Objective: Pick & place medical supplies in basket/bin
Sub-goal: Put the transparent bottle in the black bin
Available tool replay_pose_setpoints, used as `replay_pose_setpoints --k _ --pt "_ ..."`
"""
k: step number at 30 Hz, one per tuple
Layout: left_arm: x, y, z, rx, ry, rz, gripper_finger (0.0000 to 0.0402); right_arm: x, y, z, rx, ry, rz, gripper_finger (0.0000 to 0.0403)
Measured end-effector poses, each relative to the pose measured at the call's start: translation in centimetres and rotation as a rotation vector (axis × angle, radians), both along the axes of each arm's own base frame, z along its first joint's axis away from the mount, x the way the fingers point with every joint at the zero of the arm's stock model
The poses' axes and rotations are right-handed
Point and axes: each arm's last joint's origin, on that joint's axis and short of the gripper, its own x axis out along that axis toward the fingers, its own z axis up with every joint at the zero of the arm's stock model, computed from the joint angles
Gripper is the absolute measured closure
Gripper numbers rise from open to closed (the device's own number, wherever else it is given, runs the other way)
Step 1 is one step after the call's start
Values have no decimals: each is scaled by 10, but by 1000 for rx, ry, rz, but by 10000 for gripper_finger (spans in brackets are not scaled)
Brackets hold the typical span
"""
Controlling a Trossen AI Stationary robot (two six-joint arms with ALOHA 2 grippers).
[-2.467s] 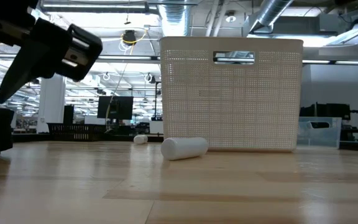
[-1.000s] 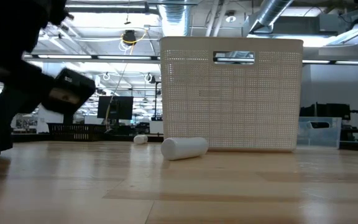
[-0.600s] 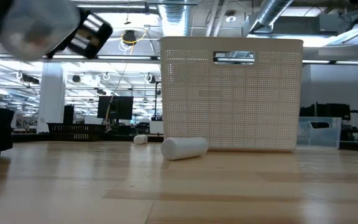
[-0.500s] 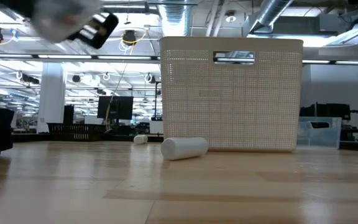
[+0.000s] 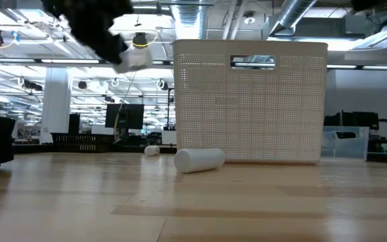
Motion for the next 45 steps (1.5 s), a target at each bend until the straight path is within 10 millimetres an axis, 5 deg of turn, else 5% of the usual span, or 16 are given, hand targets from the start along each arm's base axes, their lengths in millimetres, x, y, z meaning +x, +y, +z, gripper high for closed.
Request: replay_pose_setpoints --k 5,12,20,29,34,45 --pt "-24 26 3 -5 101 189 272 5 -5 2 -28 -25 7 287" --pt "-32 74 16 26 -45 449 271 8 -20 8 -73 -41 -2 287" --pt "-43 144 31 101 -79 707 271 -11 -49 33 -141 -42 -10 287" --pt "-88 207 34 44 46 1077 271 -26 -76 53 -213 -73 -13 287" --pt "-113 219 24 -24 139 1201 270 -29 -89 59 -257 -90 -22 287" --pt "-107 221 6 -153 169 1322 270 -25 -108 61 -333 -84 -43 287"
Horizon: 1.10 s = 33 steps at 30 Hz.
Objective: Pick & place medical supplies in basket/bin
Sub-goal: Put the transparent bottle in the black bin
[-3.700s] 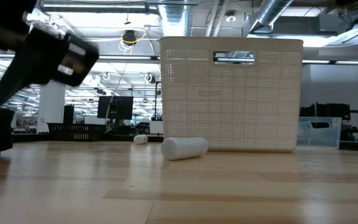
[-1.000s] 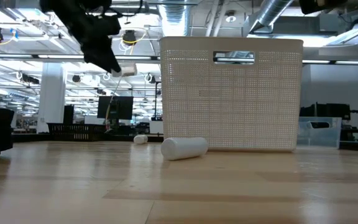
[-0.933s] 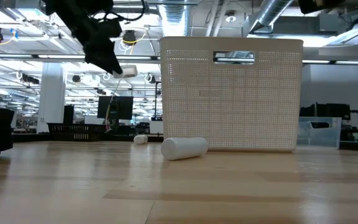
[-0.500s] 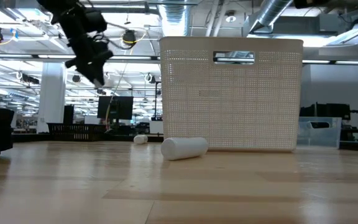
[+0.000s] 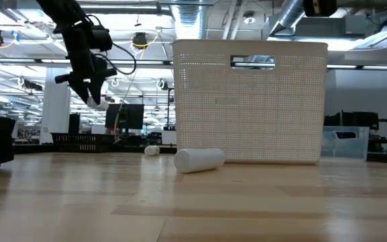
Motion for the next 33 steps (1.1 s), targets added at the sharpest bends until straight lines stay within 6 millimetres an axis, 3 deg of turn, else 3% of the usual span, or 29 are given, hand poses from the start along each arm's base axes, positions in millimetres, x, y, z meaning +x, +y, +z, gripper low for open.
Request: replay_pose_setpoints --k 6,15,26,33 --pt "7 -5 -15 27 -15 170 270 -2 -6 1 -27 10 -4 287" --pt "11 -23 -52 -28 -79 424 270 -28 -16 10 -46 42 -17 287" --pt "8 -27 -72 21 -209 706 269 -54 -34 21 -87 48 -42 287" --pt "10 -24 -78 60 -319 781 222 -63 -42 27 -104 24 -59 287"
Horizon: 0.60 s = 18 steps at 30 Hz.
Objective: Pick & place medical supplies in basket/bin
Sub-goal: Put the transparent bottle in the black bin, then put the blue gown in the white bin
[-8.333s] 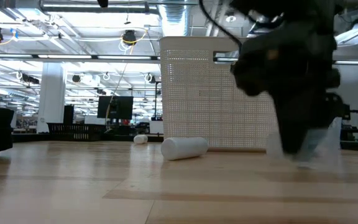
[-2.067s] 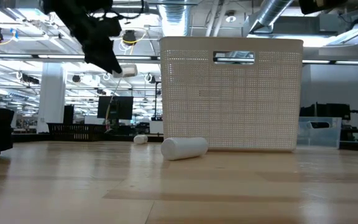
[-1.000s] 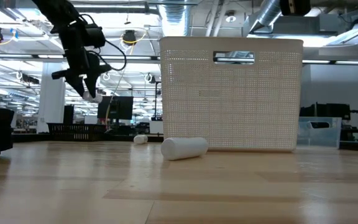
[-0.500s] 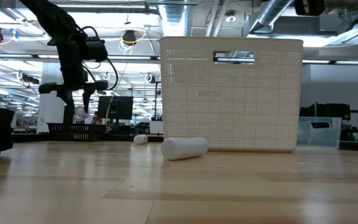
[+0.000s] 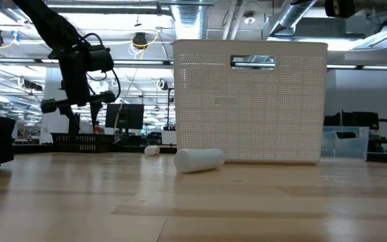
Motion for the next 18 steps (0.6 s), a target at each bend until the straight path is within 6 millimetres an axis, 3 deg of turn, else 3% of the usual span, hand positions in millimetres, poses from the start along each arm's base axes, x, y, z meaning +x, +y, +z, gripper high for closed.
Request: replay_pose_setpoints --k 10,18 --pt "4 3 11 89 -81 -18 166 -1 -1 1 7 -5 -5 287" --pt "1 -15 44 170 -176 -299 160 -1 -1 1 9 -7 -12 287"
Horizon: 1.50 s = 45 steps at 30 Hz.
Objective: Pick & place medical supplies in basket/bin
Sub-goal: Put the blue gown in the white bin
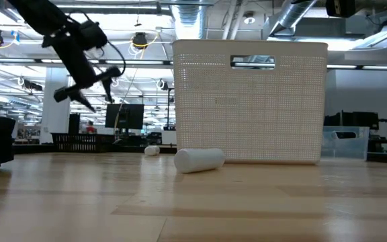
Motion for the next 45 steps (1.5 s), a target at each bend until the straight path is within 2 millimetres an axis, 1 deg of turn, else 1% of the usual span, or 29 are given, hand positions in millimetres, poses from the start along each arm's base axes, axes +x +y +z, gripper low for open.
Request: replay_pose_setpoints --k 3,7,11,15,17,20,23,26,29,32,35,40,45 --pt "7 -15 11 37 -25 -237 163 0 0 0 -11 2 2 287" --pt "21 -40 21 72 -74 -553 169 0 -1 0 -11 2 0 287" --pt "34 -64 37 220 -131 -809 175 0 -1 0 -7 1 -3 287" --pt "46 -90 62 405 -336 -1095 179 0 0 0 -5 -4 -2 287" --pt "48 -106 73 460 -442 -1231 180 1 0 1 -2 -13 1 287" --pt "49 -133 82 413 -526 -1398 178 1 2 2 -2 -25 10 287" --pt "46 -162 88 266 -553 -1534 170 1 3 2 0 -24 21 287" --pt "41 -191 87 92 -503 -1678 161 1 3 2 14 -29 18 287" --pt "32 -216 91 -6 -450 -1818 155 1 4 3 22 -35 15 287" --pt "21 -235 87 -100 -338 -1900 153 2 4 4 26 -48 15 287" --pt "13 -251 81 -178 -257 -1940 153 2 4 4 28 -48 16 287" --pt "12 -279 62 -278 -64 -2015 153 2 4 4 41 -52 7 287" --pt "18 -305 33 -384 193 -2065 153 2 4 4 42 -55 3 287"
